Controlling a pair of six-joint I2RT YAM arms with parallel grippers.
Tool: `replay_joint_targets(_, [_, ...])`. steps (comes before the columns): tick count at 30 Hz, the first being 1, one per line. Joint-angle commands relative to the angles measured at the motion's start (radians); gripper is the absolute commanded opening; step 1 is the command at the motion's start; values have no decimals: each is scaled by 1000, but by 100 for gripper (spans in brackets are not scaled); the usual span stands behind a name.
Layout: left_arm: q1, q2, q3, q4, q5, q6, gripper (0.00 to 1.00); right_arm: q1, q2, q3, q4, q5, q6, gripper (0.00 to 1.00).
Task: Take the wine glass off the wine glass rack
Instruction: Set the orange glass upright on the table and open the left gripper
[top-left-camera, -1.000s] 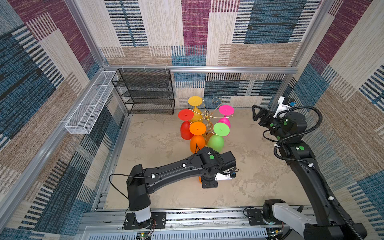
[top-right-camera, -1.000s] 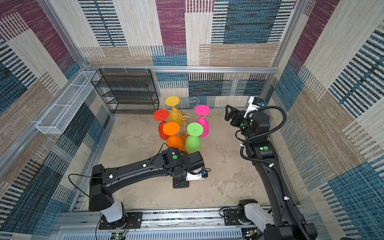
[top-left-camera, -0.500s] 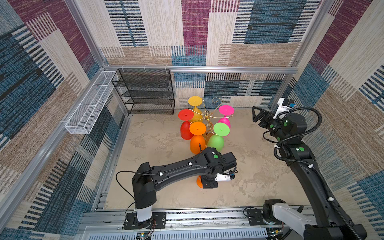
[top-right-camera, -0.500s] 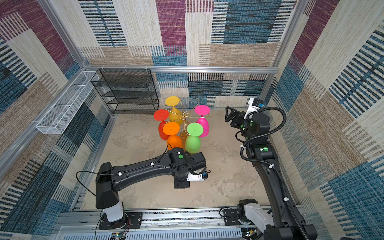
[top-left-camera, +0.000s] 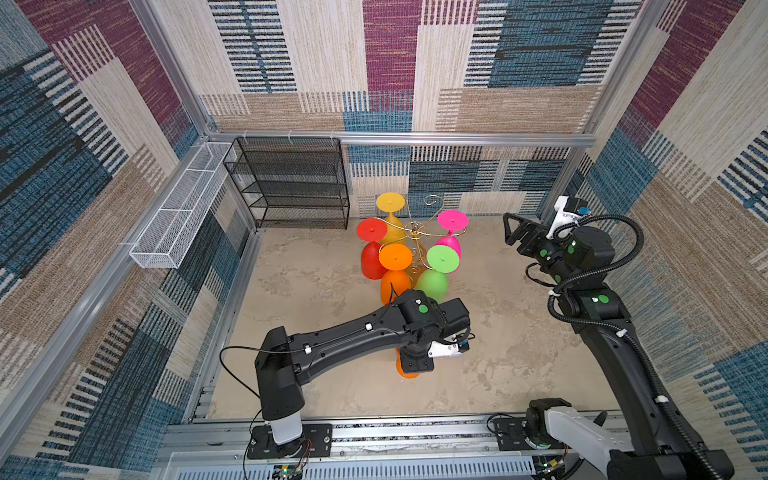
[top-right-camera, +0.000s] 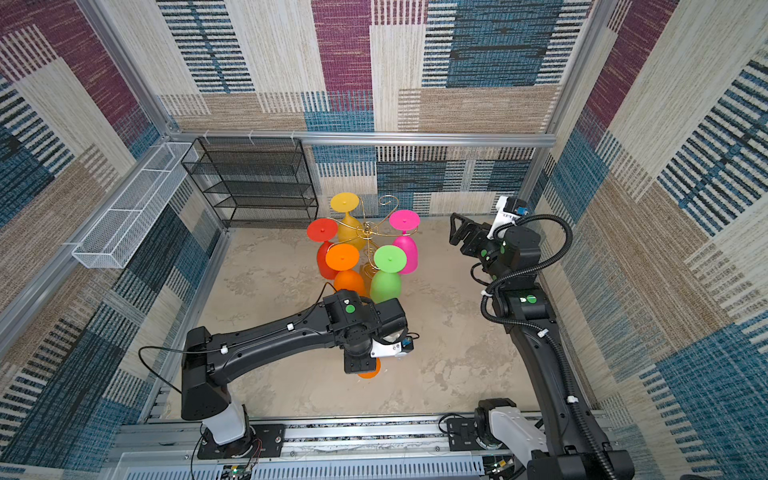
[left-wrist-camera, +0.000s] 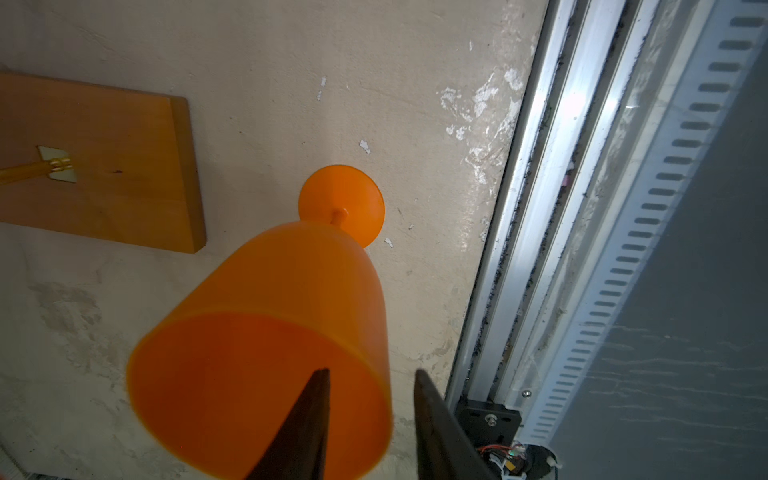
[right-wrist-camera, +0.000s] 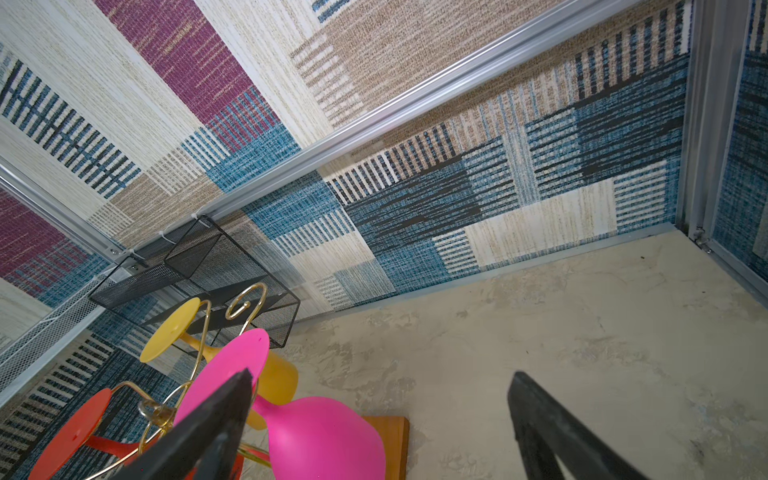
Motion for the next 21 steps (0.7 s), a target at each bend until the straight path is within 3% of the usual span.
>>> replay_joint_targets(1, [1, -41, 50, -26, -52, -22, 41, 0, -5, -7, 44, -43, 8, 97])
replay_joint_targets(7, [0, -159, 91, 2, -71, -21, 44, -3, 6, -9, 75, -166, 49, 94])
replay_joint_targets(15, [-3, -426, 0, 208, 37, -13, 45, -9, 68, -48, 213, -383, 175, 90])
replay_joint_targets(21, [-1, -655, -159, 459, -110, -38, 56, -10, 145, -44, 327, -545, 280, 88])
